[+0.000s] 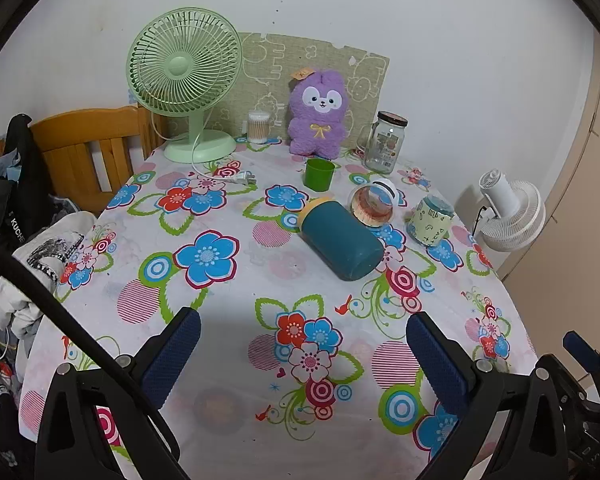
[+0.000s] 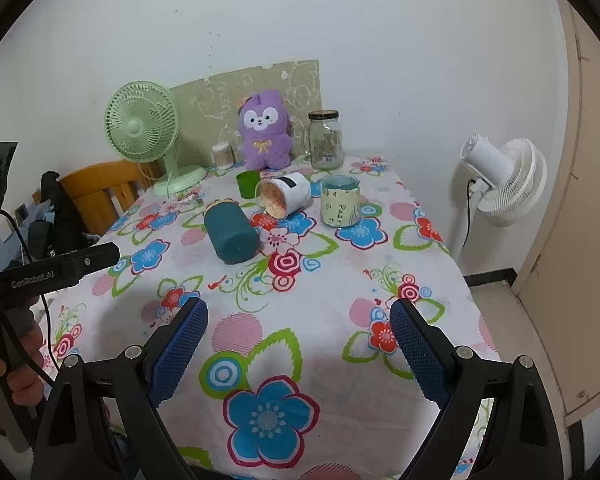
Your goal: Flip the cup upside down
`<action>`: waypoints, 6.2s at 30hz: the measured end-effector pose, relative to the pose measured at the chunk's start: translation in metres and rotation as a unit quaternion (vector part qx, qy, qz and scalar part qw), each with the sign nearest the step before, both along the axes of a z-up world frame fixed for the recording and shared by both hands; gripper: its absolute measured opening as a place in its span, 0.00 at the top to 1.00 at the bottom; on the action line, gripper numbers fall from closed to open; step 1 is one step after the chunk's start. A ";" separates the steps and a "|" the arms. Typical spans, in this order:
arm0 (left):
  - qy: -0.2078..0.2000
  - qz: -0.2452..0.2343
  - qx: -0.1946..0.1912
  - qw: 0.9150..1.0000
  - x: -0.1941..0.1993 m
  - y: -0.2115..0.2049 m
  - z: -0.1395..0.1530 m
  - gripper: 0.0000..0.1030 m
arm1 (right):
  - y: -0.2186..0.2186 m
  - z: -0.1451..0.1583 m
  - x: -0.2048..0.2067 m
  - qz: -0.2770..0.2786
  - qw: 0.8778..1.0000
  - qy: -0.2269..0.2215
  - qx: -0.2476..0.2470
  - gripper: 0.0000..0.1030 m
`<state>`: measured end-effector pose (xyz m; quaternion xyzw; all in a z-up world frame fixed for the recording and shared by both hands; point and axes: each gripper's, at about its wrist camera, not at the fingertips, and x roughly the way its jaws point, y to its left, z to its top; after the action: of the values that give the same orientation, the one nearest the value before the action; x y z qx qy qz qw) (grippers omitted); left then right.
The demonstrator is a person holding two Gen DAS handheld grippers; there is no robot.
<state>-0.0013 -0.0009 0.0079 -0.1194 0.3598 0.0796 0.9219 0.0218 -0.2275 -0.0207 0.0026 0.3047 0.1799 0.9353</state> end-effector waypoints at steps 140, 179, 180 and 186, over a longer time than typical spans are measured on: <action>0.133 -0.243 0.294 0.915 0.262 0.011 -0.021 0.00 | 0.158 -0.069 0.419 0.049 0.889 0.448 -0.074 0.30; 0.115 -0.267 0.282 0.914 0.101 -0.013 0.015 0.00 | 0.124 0.001 0.220 0.124 0.907 0.389 -0.102 0.30; 0.114 -0.268 0.281 0.914 0.095 -0.014 0.014 0.00 | 0.119 -0.001 0.210 0.129 0.907 0.387 -0.104 0.30; 0.111 -0.277 0.276 0.914 0.071 -0.017 0.013 0.00 | 0.095 -0.024 0.161 0.147 0.904 0.382 -0.122 0.30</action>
<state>0.0698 -0.0182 0.0207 0.2543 0.4421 -0.0698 0.8573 0.1823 -0.1324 -0.0445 -0.0876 0.6552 0.2625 0.7030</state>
